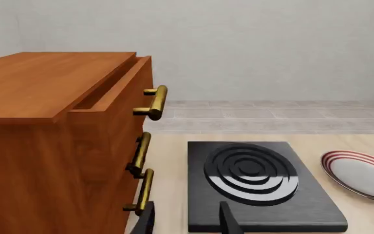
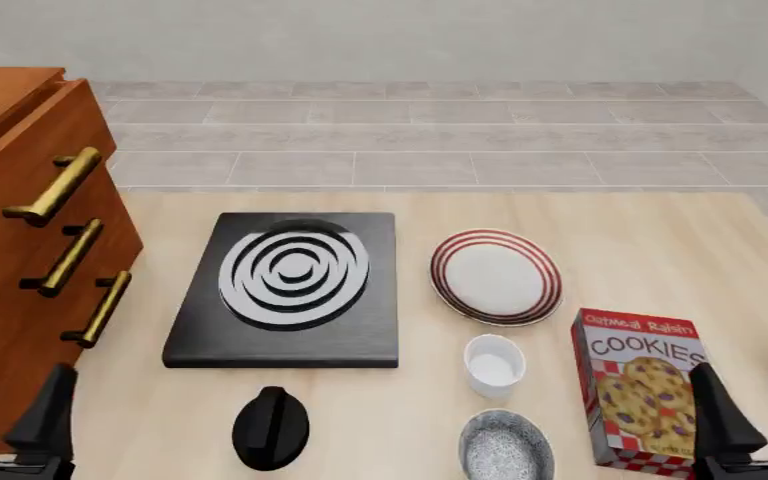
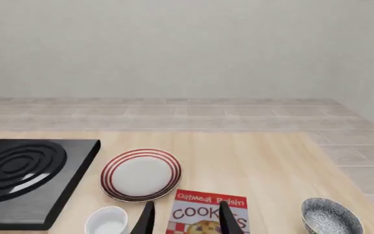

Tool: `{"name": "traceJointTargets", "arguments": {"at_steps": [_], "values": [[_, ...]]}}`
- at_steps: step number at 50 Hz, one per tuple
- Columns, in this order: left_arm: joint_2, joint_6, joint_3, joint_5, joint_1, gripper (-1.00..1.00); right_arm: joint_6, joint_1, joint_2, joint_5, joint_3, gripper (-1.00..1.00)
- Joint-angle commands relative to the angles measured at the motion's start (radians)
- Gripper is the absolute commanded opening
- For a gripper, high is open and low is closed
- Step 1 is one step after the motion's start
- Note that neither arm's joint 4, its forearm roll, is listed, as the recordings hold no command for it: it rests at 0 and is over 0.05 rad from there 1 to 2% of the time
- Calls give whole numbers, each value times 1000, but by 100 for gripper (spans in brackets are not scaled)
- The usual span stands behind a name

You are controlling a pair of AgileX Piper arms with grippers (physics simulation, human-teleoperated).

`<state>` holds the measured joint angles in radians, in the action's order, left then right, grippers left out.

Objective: Pick the akita bowl next to the ramekin and place it on the plate.

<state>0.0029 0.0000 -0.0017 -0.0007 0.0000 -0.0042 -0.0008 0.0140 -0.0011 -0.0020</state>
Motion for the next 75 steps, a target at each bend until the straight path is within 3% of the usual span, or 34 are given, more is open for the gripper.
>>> {"name": "traceJointTargets", "arguments": {"at_steps": [1,12,16,18,22,39,44,46,57,59,62,64,68,75], "values": [[5,0,-3,-1,0,100,-2,0,-9,-2,-4,100],[5,0,-3,-1,0,100,0,-2,-5,-7,-6,100],[5,0,-3,-1,0,100,-11,12,29,-23,-13,100],[5,0,-3,-1,0,100,-42,35,45,-30,-13,100],[5,0,-3,-1,0,100,-38,37,76,-33,-29,100],[5,0,-3,-1,0,100,-65,108,176,82,-161,100],[5,0,-3,-1,0,100,-87,117,231,103,-205,100],[5,0,-3,-1,0,100,-126,130,231,117,-214,100],[5,0,-3,-1,0,100,-99,155,322,167,-273,100],[5,0,-3,-1,0,100,-68,158,371,170,-284,100],[5,0,-3,-1,0,100,-73,162,409,176,-297,100],[5,0,-3,-1,0,100,-109,155,424,178,-299,100],[5,0,-3,-1,0,100,-88,169,460,191,-315,100],[5,0,-3,-1,0,100,-108,184,524,203,-312,100]]}}
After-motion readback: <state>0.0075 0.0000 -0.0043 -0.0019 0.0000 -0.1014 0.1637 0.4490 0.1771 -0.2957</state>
